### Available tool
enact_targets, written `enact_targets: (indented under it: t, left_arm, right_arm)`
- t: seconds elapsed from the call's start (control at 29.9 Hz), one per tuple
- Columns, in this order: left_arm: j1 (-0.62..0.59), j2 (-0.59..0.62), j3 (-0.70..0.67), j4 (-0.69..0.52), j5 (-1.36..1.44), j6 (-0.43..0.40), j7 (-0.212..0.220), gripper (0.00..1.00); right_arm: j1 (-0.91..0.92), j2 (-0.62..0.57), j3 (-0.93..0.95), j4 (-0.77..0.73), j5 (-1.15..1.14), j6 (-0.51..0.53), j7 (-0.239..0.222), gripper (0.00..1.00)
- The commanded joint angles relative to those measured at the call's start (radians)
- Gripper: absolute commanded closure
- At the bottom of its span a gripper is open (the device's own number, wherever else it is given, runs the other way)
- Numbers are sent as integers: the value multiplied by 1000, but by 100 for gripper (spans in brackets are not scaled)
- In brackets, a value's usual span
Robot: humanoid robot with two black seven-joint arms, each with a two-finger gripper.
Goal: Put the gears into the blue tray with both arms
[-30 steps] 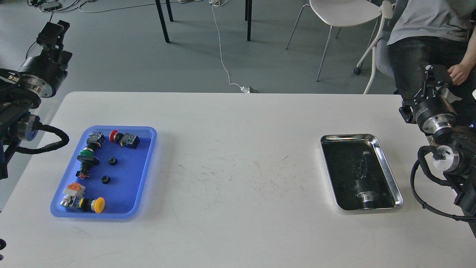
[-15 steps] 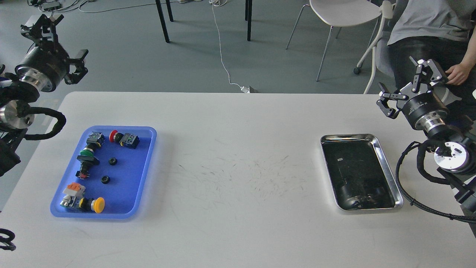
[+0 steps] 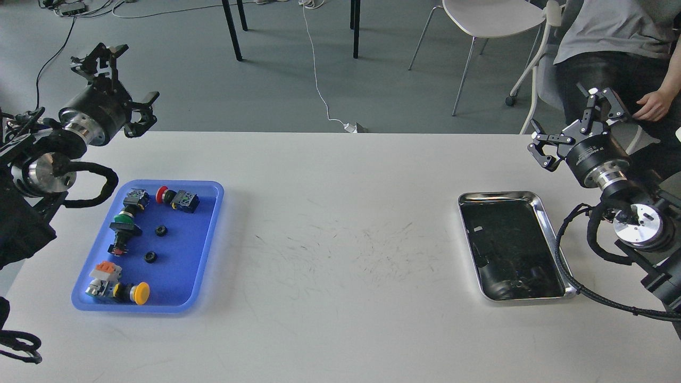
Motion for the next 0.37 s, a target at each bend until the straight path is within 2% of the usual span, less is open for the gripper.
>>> enact_targets:
  t: [0.0, 0.07, 0.13, 0.2, 0.33]
  left_arm:
    - [0, -12, -2, -2, -1, -11, -5, 1]
    - [5, -13, -3, -14, -6, -30, -3, 1]
    - [31, -36, 1, -46, -12, -5, -6, 1]
    - [31, -79, -3, -48, -20, 53, -5, 1]
    - [36, -98, -2, -46, -15, 49, 3, 1]
  right_arm:
    - [0, 2, 5, 14, 0, -2, -1, 2]
    - [0, 6, 6, 13, -1, -8, -1, 2]
    - [-4, 7, -6, 17, -1, -6, -1, 2]
    - [-14, 7, -15, 10, -11, -11, -1, 2]
    - [-17, 6, -75, 3, -20, -28, -4, 2]
